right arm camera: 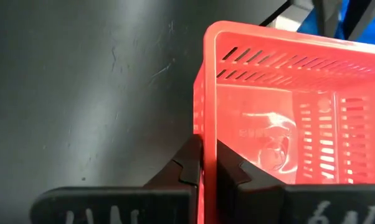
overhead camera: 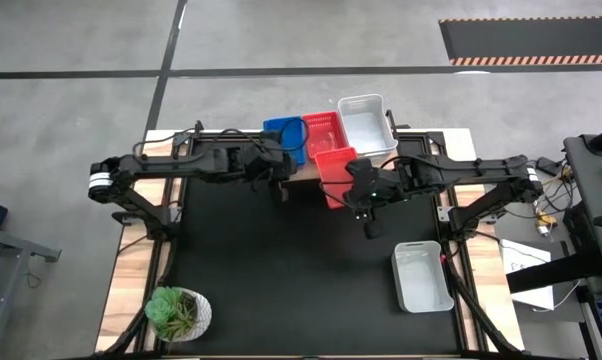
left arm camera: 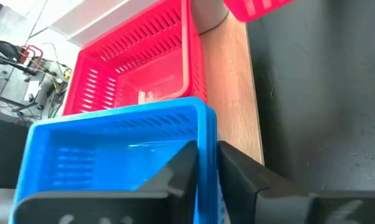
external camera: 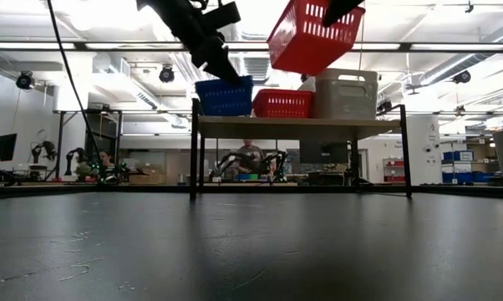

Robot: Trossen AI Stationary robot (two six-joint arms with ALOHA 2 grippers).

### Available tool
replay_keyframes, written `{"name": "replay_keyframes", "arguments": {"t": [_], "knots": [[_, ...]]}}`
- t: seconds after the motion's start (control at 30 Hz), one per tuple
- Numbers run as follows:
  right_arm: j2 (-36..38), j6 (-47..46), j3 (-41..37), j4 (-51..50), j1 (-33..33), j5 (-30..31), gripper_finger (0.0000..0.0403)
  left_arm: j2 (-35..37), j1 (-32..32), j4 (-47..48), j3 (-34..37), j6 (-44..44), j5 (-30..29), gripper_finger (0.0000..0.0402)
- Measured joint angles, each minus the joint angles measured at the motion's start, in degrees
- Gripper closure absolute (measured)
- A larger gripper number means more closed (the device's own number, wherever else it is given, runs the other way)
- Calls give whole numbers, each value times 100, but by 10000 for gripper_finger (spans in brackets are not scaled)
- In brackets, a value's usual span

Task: Stack baskets on shelf by color
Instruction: Stack the red basket on the stacked red basket on the shelf

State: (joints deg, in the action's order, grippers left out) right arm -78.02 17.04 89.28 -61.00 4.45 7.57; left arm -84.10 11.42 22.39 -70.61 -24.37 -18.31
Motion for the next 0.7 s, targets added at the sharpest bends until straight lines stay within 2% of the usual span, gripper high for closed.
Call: {"name": "replay_keyframes", "arguments": {"t": [0.2, 0.4, 0.53, 0.7], "knots": [[2, 25, 213, 5, 0, 3, 394, 66, 24, -10, 0, 6, -2, 322], [6, 292, 393, 373, -87, 11, 394, 261, 2, -37, -2, 15, -2, 308], [-104, 576, 625, 692, -357, 11, 394, 437, -99, -37, -4, 138, 2, 308], [-608, 859, 1211, 768, -915, 4, 394, 748, -407, -50, 2, 206, 10, 308]]}}
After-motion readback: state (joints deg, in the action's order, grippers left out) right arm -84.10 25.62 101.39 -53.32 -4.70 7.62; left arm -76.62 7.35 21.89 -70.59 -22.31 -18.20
